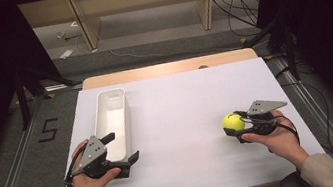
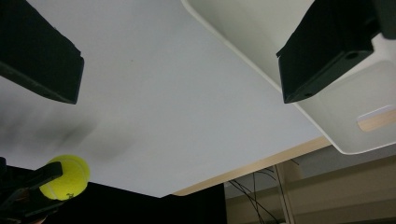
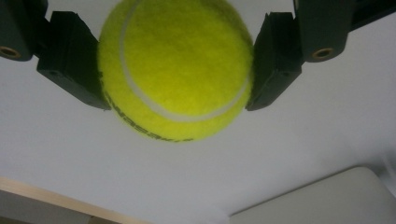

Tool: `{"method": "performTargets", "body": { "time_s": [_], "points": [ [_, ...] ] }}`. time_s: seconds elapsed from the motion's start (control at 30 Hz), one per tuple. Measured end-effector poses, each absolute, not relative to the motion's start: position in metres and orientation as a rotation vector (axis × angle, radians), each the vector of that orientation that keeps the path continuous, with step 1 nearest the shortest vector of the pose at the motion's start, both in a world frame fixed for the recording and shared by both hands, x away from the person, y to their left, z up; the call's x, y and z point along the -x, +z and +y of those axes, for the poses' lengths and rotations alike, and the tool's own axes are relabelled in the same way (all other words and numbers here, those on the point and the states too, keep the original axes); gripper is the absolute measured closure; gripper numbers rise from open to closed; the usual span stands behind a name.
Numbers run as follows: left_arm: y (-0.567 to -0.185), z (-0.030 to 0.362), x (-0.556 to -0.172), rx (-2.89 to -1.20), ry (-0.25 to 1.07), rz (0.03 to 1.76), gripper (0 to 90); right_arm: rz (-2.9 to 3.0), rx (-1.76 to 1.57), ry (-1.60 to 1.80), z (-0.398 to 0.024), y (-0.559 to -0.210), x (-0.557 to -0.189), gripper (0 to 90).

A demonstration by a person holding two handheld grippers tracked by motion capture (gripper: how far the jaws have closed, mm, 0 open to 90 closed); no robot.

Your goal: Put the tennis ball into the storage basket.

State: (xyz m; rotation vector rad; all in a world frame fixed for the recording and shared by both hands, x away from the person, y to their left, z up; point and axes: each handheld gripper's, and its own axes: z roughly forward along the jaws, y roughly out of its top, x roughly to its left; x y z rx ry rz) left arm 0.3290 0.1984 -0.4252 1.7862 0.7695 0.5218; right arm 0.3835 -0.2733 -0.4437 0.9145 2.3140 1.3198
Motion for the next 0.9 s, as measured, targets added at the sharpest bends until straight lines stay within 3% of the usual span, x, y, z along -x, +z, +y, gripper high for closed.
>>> {"method": "performTargets", "body": {
  "time_s": [0.9],
  "points": [
    [-0.425,0.199,-0.329,-1.782,0.521,0.77,0.0,2.219,-0.886,1.39,-0.265,-0.425,-0.395,26.6]
  ]
}}
